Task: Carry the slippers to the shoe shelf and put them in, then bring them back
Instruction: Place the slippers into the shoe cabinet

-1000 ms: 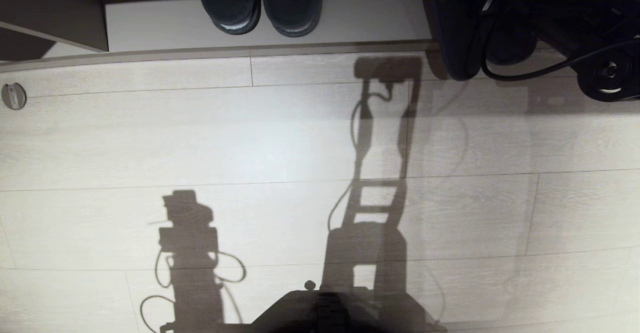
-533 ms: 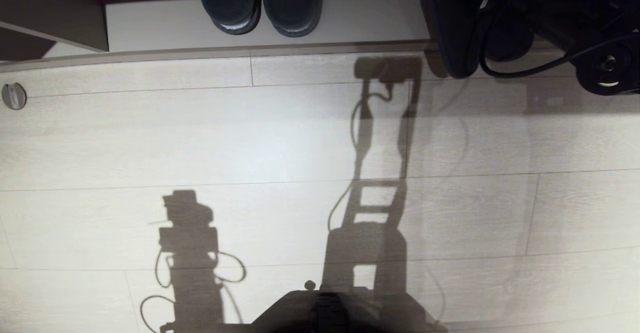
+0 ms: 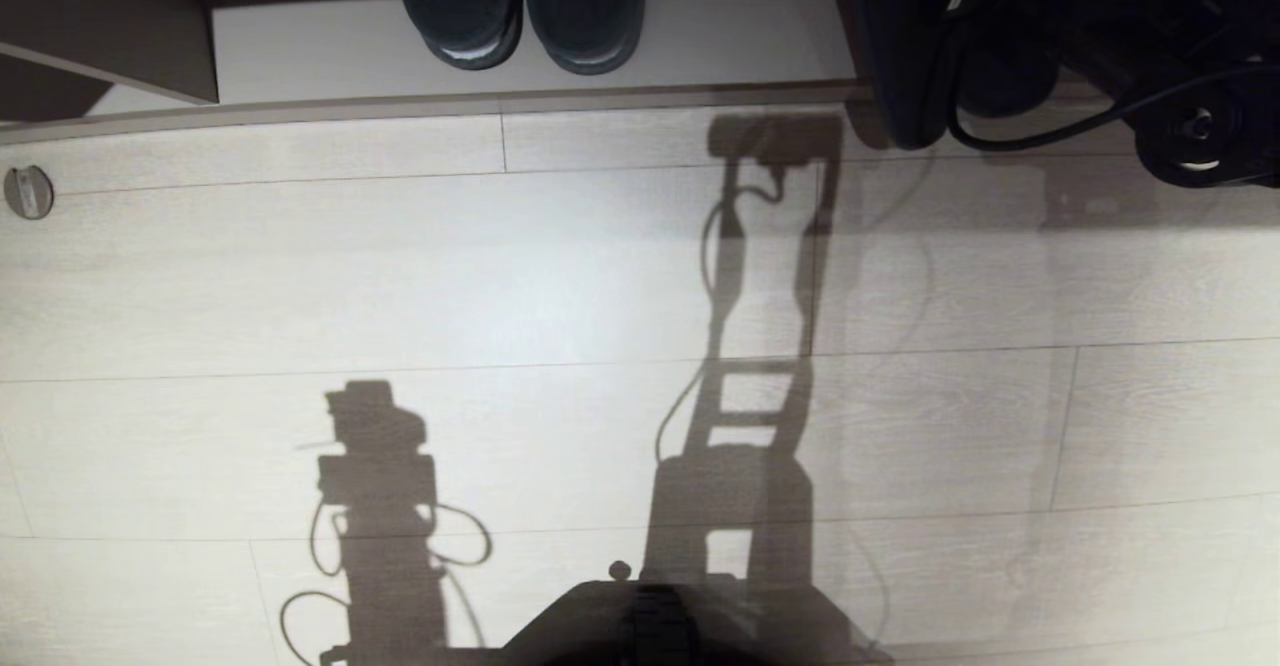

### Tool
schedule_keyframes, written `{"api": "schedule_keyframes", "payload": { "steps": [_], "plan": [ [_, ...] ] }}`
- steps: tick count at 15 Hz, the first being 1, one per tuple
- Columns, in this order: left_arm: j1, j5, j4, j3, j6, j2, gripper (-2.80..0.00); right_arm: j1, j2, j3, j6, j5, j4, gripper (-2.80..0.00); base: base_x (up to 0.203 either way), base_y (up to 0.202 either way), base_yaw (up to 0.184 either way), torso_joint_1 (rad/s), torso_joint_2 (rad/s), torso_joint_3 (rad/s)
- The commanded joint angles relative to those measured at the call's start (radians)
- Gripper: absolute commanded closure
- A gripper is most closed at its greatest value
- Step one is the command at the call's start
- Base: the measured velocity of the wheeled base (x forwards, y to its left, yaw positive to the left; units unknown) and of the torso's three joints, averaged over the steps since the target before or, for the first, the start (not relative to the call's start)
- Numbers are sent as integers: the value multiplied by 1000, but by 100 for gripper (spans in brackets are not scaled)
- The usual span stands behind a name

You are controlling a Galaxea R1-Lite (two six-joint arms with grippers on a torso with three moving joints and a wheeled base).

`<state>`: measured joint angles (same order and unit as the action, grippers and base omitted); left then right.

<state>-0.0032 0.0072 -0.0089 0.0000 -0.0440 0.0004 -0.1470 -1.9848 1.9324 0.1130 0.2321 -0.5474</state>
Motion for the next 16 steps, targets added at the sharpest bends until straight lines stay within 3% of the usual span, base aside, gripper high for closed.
{"api": "schedule_keyframes", "payload": {
  "steps": [1, 4, 5, 16],
  "plan": [
    [0, 0, 0, 0, 0, 0, 0, 1, -11, -3, 1, -4, -3, 0, 0, 0, 0, 0, 0, 0],
    [0, 0, 0, 1, 0, 0, 0, 3, -9, -3, -1, 0, -9, 0, 0, 0, 0, 0, 0, 0],
    [0, 0, 0, 1, 0, 0, 0, 3, -9, -2, -1, 0, -9, -280, 0, 0, 0, 0, 0, 0],
    [0, -1, 0, 0, -2, -2, 0, 3, 9, -30, 1, -5, 3, -280, 0, 0, 0, 0, 0, 0]
  ]
}}
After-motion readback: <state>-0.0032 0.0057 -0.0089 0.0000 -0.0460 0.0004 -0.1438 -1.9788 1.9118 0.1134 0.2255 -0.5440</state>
